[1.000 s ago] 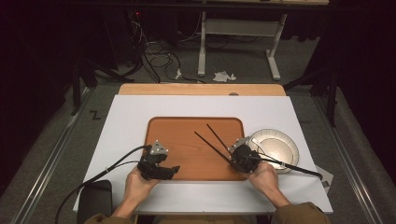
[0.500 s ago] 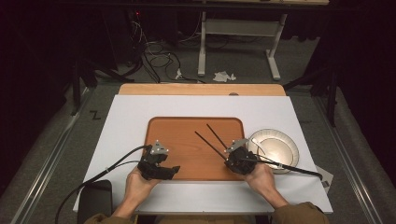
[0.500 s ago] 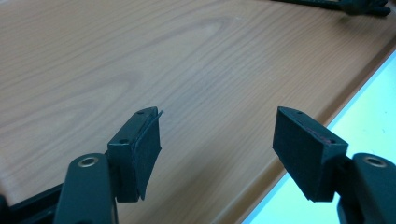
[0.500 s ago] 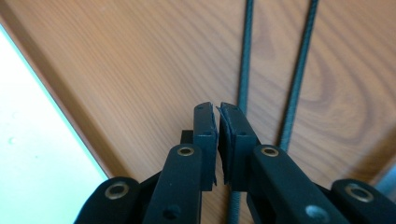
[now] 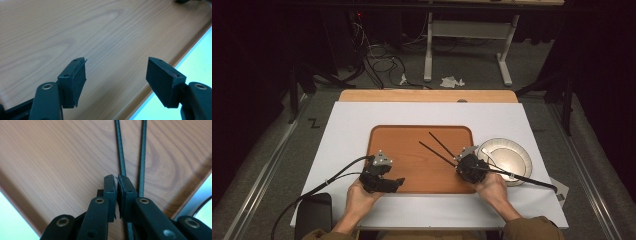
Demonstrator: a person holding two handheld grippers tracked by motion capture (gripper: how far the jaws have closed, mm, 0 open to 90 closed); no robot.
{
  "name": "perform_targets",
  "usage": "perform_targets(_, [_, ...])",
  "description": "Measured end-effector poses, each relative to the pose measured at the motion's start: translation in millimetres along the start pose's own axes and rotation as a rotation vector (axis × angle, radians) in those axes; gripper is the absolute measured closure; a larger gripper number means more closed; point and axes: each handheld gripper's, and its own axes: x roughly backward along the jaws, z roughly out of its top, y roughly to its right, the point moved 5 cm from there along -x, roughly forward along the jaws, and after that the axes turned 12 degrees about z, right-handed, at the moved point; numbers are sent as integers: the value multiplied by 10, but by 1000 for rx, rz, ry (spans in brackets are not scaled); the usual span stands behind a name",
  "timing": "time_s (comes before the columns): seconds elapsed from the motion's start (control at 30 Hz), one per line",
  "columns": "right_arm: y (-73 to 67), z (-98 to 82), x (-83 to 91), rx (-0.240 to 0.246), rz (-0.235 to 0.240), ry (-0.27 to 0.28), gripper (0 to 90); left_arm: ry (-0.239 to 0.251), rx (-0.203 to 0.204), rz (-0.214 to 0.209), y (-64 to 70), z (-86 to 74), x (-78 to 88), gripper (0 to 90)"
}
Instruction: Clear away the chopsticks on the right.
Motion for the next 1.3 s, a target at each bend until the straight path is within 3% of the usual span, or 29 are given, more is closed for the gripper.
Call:
perform_targets(0.5, [118, 5, 6, -26, -54, 0, 841, 2, -2, 1, 3, -2, 5, 321])
perform_targets(0.9, [77, 46, 182, -8, -35, 82, 764, 8, -6, 1, 6, -3, 24, 322])
perform_targets(1.3, [66, 47, 369, 5, -17, 129, 708, 6, -7, -2, 10, -7, 26, 322])
